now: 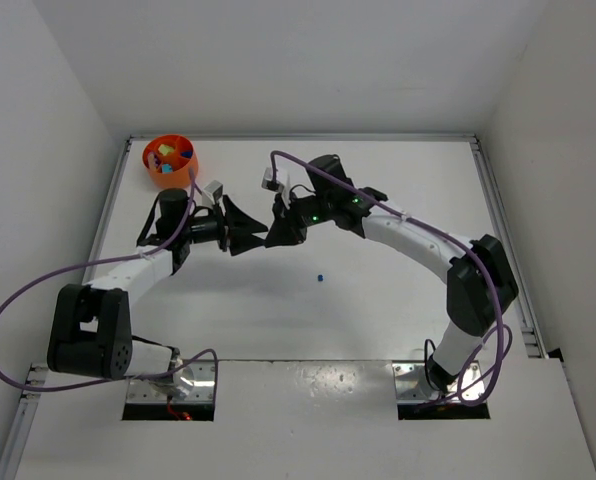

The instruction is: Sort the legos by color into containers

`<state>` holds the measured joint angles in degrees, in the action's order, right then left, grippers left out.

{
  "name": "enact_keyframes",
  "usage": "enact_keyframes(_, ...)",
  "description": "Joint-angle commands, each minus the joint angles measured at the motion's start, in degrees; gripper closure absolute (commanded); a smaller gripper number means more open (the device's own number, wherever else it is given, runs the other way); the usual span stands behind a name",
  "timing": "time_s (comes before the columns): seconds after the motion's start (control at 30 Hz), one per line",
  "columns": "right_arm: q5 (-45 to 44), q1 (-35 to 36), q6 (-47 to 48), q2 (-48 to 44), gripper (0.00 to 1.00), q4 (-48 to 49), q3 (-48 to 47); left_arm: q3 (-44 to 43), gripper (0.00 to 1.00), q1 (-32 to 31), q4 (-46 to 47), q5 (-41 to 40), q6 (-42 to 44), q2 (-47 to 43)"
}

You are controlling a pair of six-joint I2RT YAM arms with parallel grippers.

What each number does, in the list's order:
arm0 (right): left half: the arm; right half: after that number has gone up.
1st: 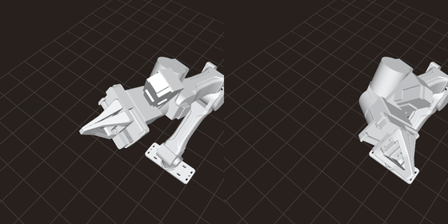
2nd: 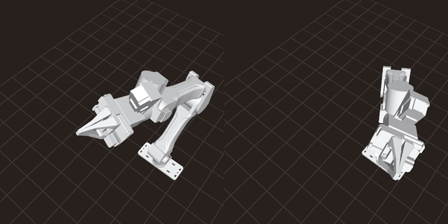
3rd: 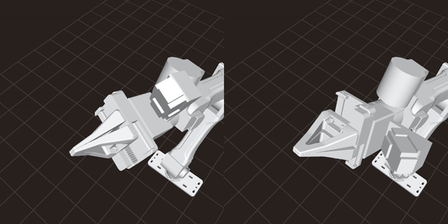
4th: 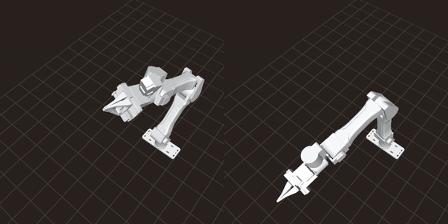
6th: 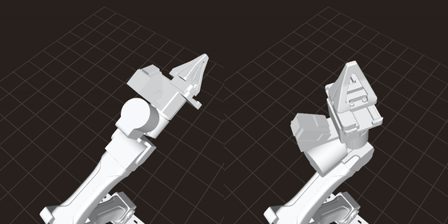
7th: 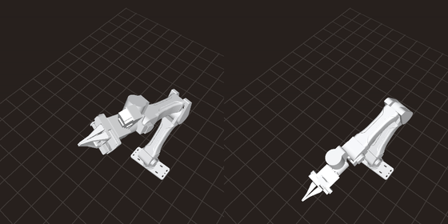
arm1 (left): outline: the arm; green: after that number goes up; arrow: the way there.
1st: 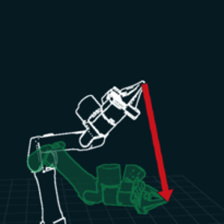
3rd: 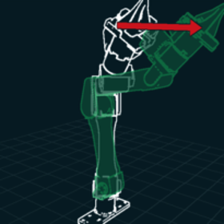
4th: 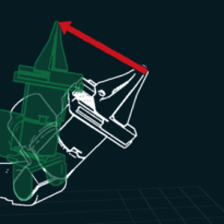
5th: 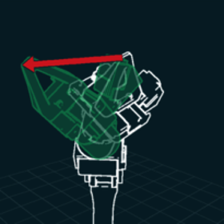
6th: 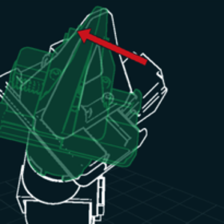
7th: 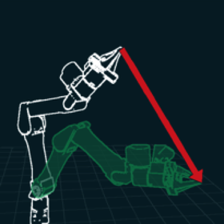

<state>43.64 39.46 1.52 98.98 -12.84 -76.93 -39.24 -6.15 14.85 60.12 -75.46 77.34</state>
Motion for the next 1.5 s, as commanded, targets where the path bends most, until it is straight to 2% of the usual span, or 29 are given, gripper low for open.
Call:
enact_keyframes(0.0,-1.63,-0.35,1.21,-2.21,1.0,2.38,-0.15,-0.75,0.44,0.53,0.09,0.26,0.67,-1.93)
enact_keyframes(0.23,-2.15,-0.88,1.73,-1.68,1.0,2.91,-0.77,-0.75,0.44,0.53,-1.05,0.79,1.28,-1.93)
enact_keyframes(0.5,-0.49,-0.35,0.6,0.07,1.0,2.91,-3.58,0.83,0.71,0.0,1.66,0.79,-0.56,-1.93)
enact_keyframes(0.67,0.04,0.18,-6.42,1.3,1.0,7.55,-3.58,0.84,0.78,0.0,3.86,1.32,-2.58,-1.93)
enact_keyframes(0.77,0.04,0.18,-8.37,2.44,1.0,8.97,-2.88,0.84,0.87,0.0,3.87,1.32,-3.11,-1.93)
enact_keyframes(0.8,0.04,0.18,-8.37,2.45,0.83,8.97,-2.88,0.84,0.92,0.0,3.87,1.84,-3.11,-1.93)
enact_keyframes(0.9,-1.01,0.18,-8.37,2.45,0.68,8.97,-2.35,0.84,1.0,0.0,3.87,1.85,-3.11,-1.93)
enact_keyframes(1.07,-1.54,-0.88,-8.37,0.52,0.55,8.45,-1.82,0.84,1.0,0.0,3.35,1.32,-2.42,-2.45)
enact_keyframes(1.1,-1.54,-1.49,-7.5,-0.18,0.51,7.66,-1.82,0.84,1.0,0.7,2.73,1.32,-1.54,-2.46)
enact_keyframes(1.23,-2.94,-2.1,-2.5,-2.91,0.46,2.22,-2.53,-1.62,1.0,3.25,-3.24,0.26,5.13,-2.46)
enact_keyframes(1.37,-5.31,-3.77,3.39,-4.85,0.34,-3.67,-4.46,-9.16,1.0,5.45,-14.47,-3.33,18.48,0.17)
enact_keyframes(1.4,-5.32,-3.78,5.32,-5.54,0.31,-5.07,-4.46,-15.45,1.0,5.45,-22.85,-6.91,27.38,2.61)
enact_keyframes(1.47,-4.61,-5.0,6.04,-6.94,0.3,-5.97,-3.42,-23.12,1.0,5.45,-30.9,-11.75,39.35,6.74)
